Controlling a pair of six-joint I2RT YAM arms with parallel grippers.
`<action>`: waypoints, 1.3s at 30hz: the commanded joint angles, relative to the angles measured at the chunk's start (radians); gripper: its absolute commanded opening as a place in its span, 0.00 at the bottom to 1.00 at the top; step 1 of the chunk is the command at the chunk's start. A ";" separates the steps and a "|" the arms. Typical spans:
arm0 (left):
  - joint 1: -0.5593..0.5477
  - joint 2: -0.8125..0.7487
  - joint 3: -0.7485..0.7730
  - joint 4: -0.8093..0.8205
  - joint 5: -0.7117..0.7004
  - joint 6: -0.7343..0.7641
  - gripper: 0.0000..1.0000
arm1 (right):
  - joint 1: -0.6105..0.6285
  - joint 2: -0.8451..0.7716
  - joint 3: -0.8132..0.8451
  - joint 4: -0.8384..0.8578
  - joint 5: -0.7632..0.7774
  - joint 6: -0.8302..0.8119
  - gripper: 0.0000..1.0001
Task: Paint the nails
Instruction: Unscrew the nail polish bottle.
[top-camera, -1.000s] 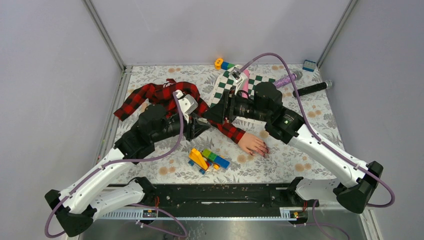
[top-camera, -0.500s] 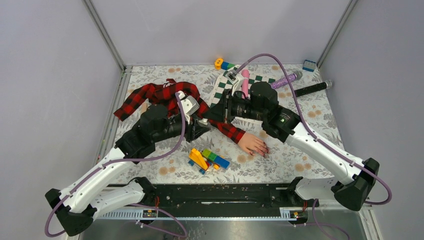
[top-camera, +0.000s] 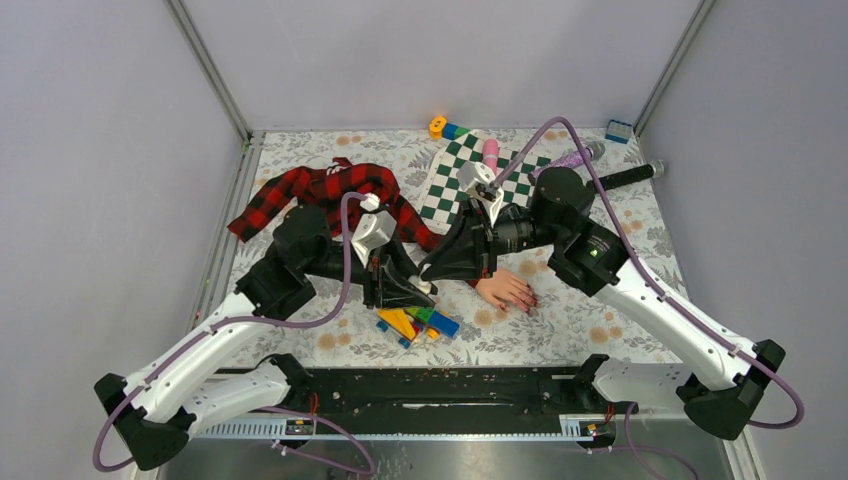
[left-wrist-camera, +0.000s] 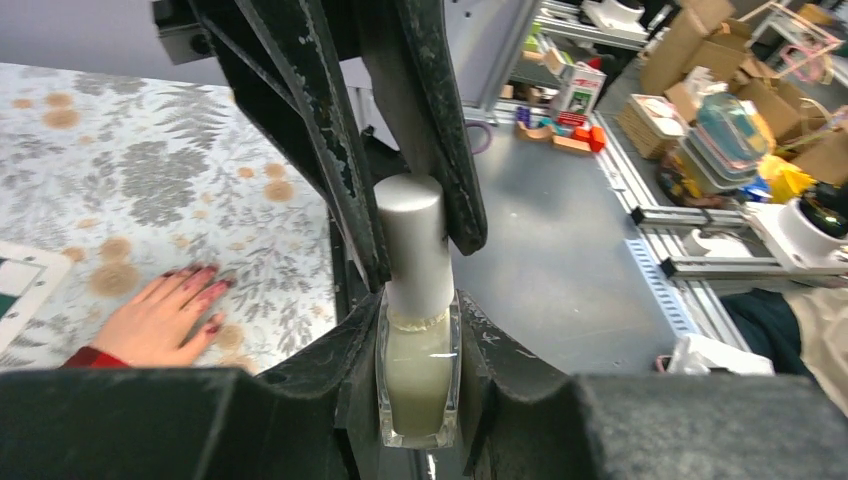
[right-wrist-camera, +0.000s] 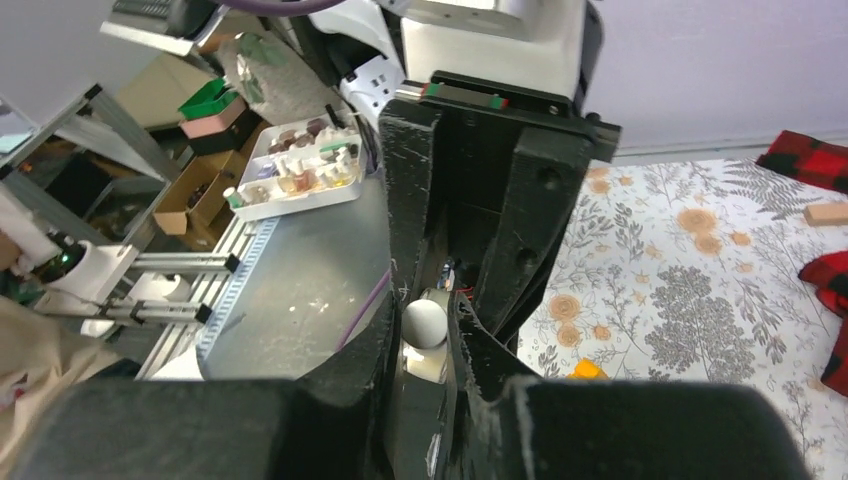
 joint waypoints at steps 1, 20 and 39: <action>-0.003 0.019 -0.004 0.146 0.119 -0.036 0.00 | 0.018 -0.013 0.034 0.026 -0.134 -0.053 0.00; 0.001 -0.058 0.016 -0.114 -0.599 0.135 0.00 | -0.012 -0.085 -0.035 -0.125 0.732 0.205 0.72; 0.001 -0.031 0.030 -0.161 -0.739 0.128 0.00 | 0.100 0.076 0.012 -0.012 0.741 0.330 0.50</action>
